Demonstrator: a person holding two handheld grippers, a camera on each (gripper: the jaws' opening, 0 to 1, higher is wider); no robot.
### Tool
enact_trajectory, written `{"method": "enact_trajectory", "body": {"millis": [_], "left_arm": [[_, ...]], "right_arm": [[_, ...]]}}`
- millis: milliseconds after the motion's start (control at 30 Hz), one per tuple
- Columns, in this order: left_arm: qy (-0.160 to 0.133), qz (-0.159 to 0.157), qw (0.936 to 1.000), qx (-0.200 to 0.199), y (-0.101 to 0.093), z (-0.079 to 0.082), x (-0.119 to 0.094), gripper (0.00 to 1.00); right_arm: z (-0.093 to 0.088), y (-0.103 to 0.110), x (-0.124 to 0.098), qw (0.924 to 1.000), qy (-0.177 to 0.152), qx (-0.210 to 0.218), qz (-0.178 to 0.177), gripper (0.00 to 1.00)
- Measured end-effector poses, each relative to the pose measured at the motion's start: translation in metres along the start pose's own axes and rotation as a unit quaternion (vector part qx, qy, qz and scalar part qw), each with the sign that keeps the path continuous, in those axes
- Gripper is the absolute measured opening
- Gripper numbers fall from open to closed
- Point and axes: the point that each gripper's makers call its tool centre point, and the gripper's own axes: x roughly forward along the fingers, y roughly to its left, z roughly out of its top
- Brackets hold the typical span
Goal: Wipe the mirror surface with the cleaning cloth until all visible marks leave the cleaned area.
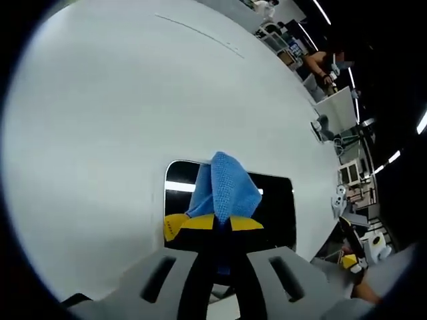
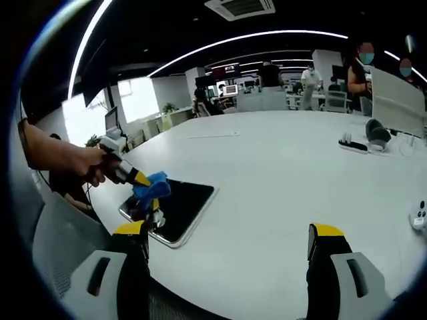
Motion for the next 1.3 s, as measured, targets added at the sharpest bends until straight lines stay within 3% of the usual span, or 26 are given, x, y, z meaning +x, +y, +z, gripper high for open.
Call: {"method": "enact_trajectory", "body": {"millis": [333,700,1300], "left_arm": [[-0.004,0.002,1.0000,-0.004,0.003,0.000,-0.003,0.03],[-0.004,0.016,0.9999,0.000,0.025,0.004,-0.020,0.03],[-0.001,0.022,0.9997,0.003,0.029,0.004,-0.023,0.03]], "right_arm": [[-0.001,-0.002,0.000,1.0000,0.002,0.005,-0.004,0.99],[-0.001,-0.002,0.000,0.9999,0.002,0.008,-0.006,0.99],[0.000,-0.004,0.000,0.9999,0.000,0.013,-0.006,0.99]]}}
